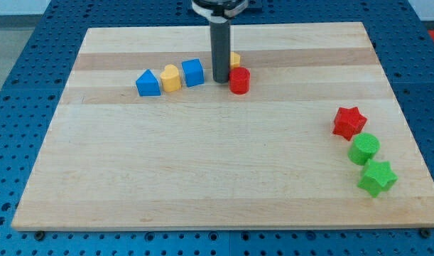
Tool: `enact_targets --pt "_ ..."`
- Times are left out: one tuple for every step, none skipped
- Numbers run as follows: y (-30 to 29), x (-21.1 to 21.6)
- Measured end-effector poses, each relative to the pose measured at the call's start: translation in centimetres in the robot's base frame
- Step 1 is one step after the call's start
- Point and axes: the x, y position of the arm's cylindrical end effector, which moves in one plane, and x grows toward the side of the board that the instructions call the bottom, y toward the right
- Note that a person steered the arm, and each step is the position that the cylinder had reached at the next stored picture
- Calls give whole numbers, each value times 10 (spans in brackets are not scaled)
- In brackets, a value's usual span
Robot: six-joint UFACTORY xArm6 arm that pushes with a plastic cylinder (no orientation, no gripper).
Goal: Move the red circle towards the red star
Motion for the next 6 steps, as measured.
enact_targets --pt "17 -1" --pt "15 1" --pt "20 8" --pt "30 22" --pt "40 39" --pt "59 48"
